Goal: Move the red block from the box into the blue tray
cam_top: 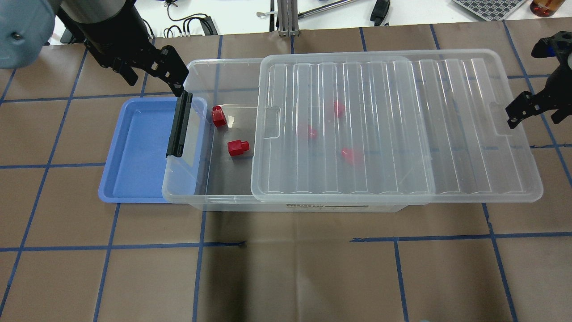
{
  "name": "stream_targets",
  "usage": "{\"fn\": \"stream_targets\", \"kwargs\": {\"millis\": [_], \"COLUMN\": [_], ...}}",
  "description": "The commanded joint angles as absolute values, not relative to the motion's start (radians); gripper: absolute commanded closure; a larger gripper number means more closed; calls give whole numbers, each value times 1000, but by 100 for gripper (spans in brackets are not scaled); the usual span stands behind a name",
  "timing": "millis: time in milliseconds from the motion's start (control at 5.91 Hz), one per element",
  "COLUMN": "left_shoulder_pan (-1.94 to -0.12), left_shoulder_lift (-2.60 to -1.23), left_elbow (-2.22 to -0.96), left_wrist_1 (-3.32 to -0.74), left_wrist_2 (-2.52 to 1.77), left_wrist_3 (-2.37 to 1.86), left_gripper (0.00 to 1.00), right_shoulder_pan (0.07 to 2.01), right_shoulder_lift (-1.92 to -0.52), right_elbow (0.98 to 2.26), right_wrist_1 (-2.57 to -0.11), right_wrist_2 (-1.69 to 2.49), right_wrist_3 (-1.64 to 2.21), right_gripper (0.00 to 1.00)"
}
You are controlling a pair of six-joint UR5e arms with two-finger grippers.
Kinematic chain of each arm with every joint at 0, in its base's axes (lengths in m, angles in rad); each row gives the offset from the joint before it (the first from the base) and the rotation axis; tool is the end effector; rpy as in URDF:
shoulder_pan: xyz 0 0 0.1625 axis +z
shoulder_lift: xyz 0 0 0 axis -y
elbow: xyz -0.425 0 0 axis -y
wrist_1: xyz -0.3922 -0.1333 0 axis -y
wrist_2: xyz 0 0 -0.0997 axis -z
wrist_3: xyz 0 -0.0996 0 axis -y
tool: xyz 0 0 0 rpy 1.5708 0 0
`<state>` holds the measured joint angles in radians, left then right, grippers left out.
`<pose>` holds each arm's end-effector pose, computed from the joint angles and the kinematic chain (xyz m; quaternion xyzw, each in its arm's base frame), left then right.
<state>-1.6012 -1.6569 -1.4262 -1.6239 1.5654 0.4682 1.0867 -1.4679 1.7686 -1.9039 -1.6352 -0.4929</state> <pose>-0.1498 -0.5240 0.5098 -0.2467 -0.9691 0.0032 0.0020 -0.1302 -0.5203 0.3730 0.0039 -0.9993 -0.0008 0.0360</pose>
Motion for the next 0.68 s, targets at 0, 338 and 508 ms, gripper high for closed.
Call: {"fn": "stream_targets", "kwargs": {"millis": [0, 338, 508], "left_shoulder_pan": [-1609, -1606, -1606], "left_shoulder_lift": [-1667, -1704, -1736], "left_elbow": [-1433, -1485, -1502], "left_wrist_1": [-1635, -1619, -1562], "left_wrist_2": [1531, 1531, 1529], "left_wrist_3": [746, 1139, 1292], "left_gripper": [2, 2, 3], "right_shoulder_pan": [1156, 1311, 1387], "right_shoulder_lift": [-1529, -1536, -1531], "right_elbow": [1750, 1621, 1568], "right_wrist_1": [-1838, -1645, -1570], "right_wrist_2": [-1632, -1629, -1620], "right_wrist_3": [-374, -147, -53], "right_gripper": [0, 0, 0]}}
